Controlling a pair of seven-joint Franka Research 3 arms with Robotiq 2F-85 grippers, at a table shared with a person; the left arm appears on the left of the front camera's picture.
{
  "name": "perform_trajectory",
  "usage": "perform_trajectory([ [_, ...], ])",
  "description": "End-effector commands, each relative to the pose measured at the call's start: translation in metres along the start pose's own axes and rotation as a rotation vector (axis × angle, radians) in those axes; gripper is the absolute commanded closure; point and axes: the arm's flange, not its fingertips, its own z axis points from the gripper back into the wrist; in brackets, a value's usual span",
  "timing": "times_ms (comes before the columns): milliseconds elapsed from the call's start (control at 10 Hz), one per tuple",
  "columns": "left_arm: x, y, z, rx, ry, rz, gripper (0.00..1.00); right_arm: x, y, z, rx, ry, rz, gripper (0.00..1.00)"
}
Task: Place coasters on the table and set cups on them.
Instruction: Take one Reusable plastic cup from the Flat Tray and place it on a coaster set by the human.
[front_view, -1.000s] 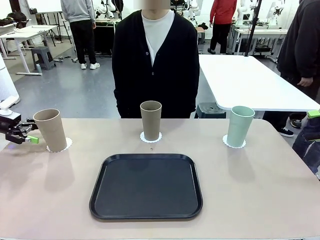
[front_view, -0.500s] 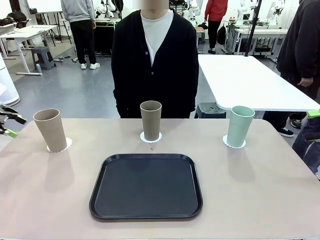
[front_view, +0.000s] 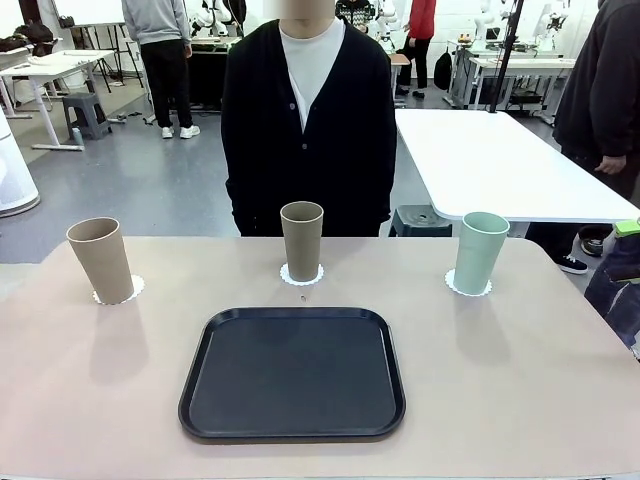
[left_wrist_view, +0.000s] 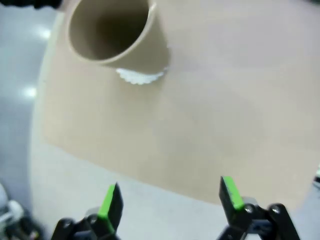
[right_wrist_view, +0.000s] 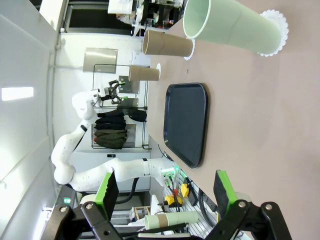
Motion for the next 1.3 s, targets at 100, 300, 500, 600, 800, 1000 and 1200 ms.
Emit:
perform_trajectory([
  [100, 0.044, -0.028, 0.050, -0.094, -0.020, 0.233, 0.00, -0.001, 0.001, 0.001, -0.005, 0.005, 0.002, 0.00],
  [300, 0.076, -0.021, 0.067, -0.100, -0.039, 0.444, 0.00, -0.001, 0.001, 0.001, -0.005, 0.005, 0.002, 0.00],
  [500, 0.109, -0.005, 0.055, -0.056, 0.007, 0.592, 0.00, -0.001, 0.001, 0.001, -0.005, 0.005, 0.002, 0.00],
  [600, 0.124, 0.004, 0.045, -0.004, 0.084, 0.659, 0.00, -0.001, 0.001, 0.001, -0.005, 0.005, 0.002, 0.00],
  [800, 0.133, 0.004, 0.039, -0.004, 0.172, 0.679, 0.00, -0.001, 0.001, 0.001, -0.005, 0.005, 0.002, 0.00],
  [1000, 0.124, -0.001, 0.046, -0.010, 0.052, 0.646, 0.00, -0.001, 0.001, 0.001, -0.005, 0.005, 0.002, 0.00],
  [1200, 0.124, -0.001, 0.046, -0.010, 0.052, 0.646, 0.00, -0.001, 0.001, 0.001, -0.005, 0.005, 0.002, 0.00],
])
